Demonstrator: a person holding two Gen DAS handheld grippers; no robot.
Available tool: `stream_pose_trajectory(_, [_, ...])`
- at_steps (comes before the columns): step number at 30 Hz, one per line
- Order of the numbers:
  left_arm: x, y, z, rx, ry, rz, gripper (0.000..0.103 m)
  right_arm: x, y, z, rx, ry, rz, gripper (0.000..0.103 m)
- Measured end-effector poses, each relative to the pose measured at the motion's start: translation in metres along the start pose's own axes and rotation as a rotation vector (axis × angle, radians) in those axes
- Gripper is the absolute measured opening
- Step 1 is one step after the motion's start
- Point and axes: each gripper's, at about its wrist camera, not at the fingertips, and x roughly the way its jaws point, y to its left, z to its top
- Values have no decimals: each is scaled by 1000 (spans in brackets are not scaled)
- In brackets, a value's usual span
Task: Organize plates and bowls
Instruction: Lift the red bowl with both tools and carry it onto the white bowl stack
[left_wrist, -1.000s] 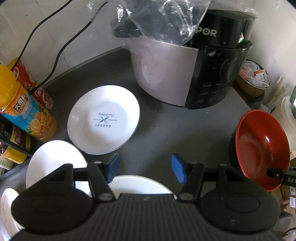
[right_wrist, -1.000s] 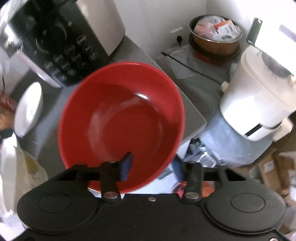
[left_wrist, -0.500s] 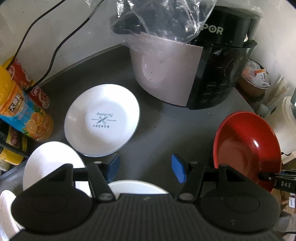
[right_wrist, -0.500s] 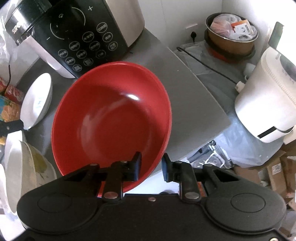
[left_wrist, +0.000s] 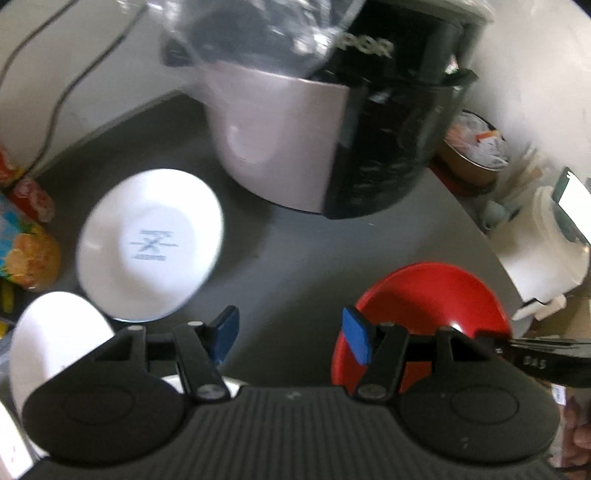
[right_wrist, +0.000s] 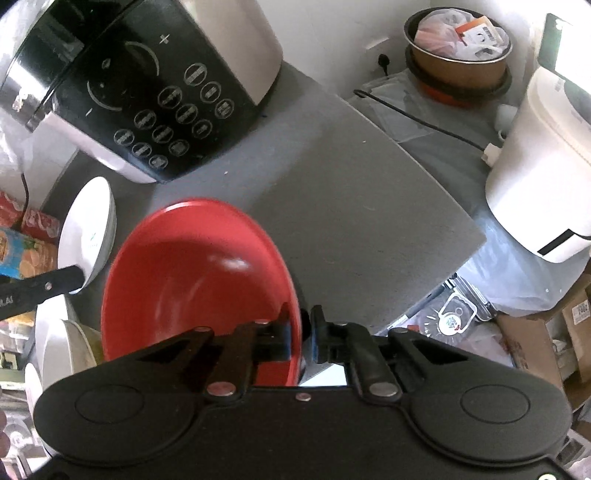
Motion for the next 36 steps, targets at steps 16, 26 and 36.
stream_pose_trajectory(16, [54, -20, -3, 29, 181, -56, 18, 3, 4, 6, 16, 23, 22, 10])
stream_pose_trajectory(26, [20, -5, 8, -23, 104, -88, 7, -8, 3, 17, 19, 37, 65, 9])
stream_pose_trajectory(36, [-30, 7, 17, -59, 32, -104, 7, -43, 18, 28, 11, 46, 112, 9])
